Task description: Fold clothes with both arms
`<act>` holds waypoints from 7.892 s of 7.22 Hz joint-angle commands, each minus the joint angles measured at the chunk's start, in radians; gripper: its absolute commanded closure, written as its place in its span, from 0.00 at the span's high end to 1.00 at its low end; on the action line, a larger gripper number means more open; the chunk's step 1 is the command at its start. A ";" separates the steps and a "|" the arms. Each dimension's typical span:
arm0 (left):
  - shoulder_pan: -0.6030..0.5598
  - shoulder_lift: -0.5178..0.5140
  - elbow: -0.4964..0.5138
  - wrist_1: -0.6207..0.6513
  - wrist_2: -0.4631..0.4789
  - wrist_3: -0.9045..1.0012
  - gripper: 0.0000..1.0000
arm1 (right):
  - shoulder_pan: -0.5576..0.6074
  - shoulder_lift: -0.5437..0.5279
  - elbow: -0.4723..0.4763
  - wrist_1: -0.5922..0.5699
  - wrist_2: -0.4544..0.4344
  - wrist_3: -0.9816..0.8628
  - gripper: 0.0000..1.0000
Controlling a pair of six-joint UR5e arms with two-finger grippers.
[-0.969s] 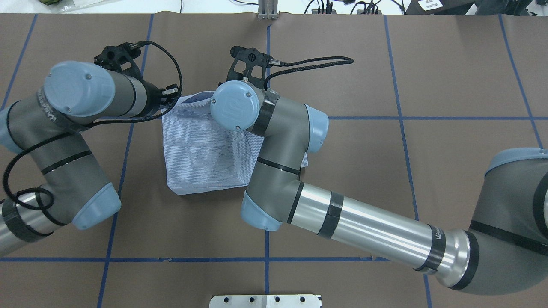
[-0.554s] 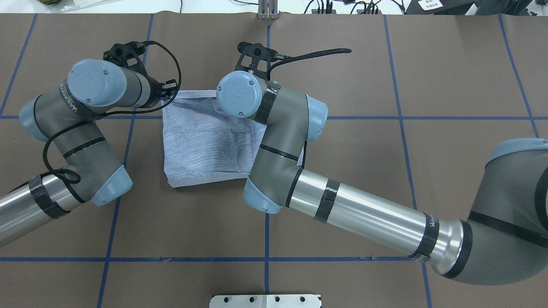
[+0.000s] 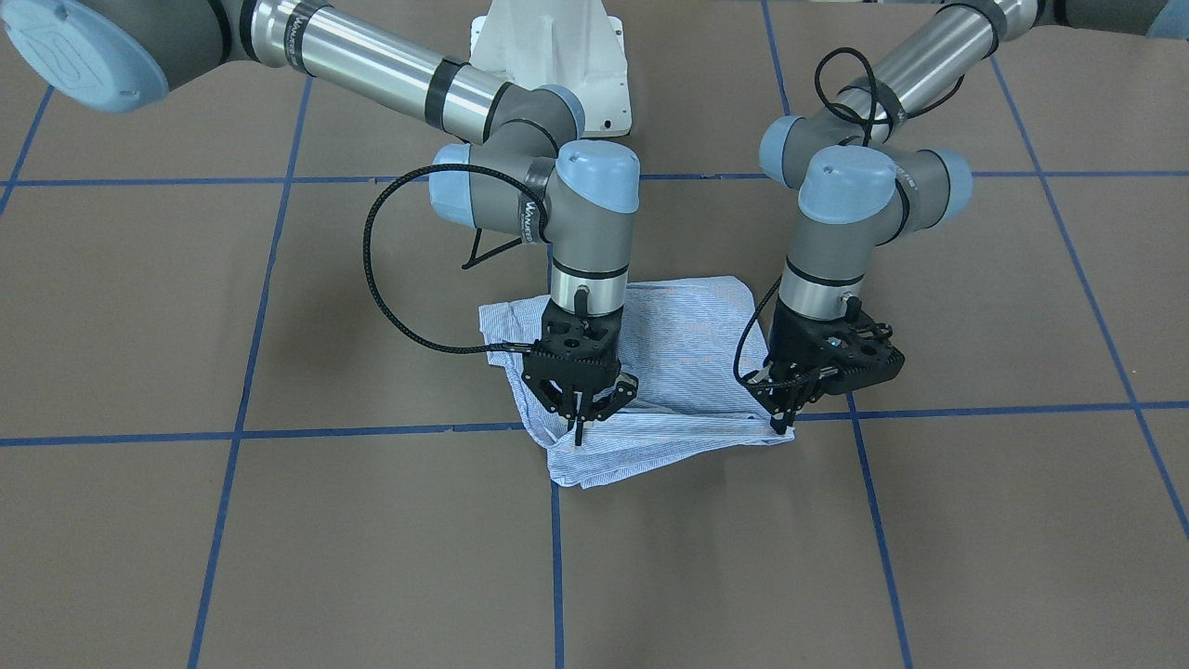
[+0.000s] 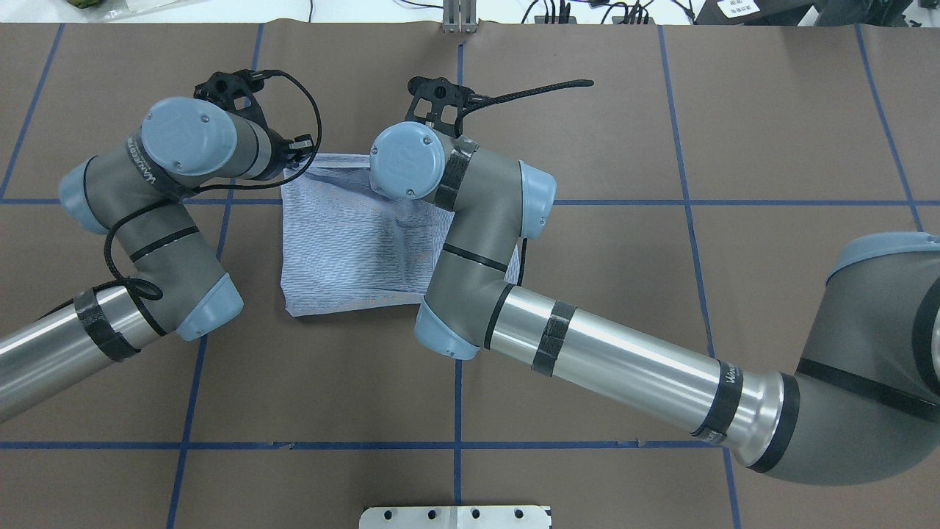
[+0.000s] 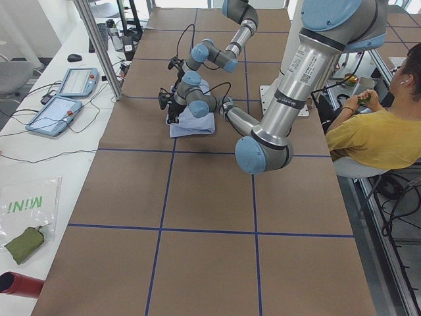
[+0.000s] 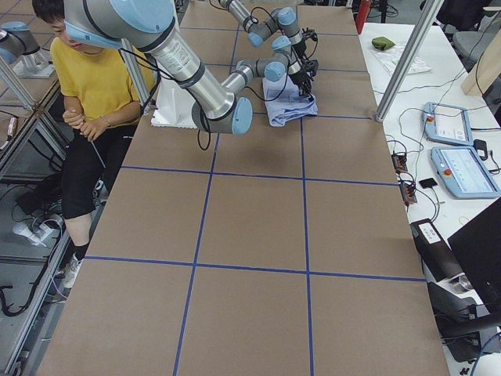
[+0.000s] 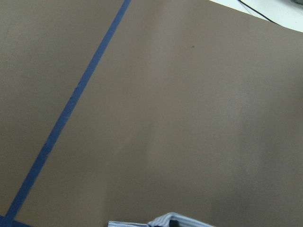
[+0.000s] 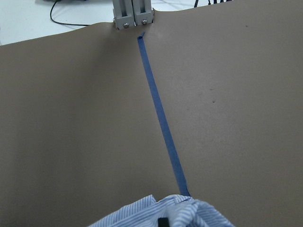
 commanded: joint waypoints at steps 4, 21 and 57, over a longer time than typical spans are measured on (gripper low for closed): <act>-0.037 0.010 -0.009 -0.040 -0.034 0.237 1.00 | 0.024 0.080 -0.112 0.138 0.058 -0.021 1.00; -0.791 0.720 -0.282 0.134 -0.548 1.469 1.00 | 1.054 -1.311 0.894 -0.466 0.945 -1.702 1.00; -0.879 0.746 -0.307 0.301 -0.655 1.486 1.00 | 1.034 -1.328 0.807 -0.326 0.955 -1.671 1.00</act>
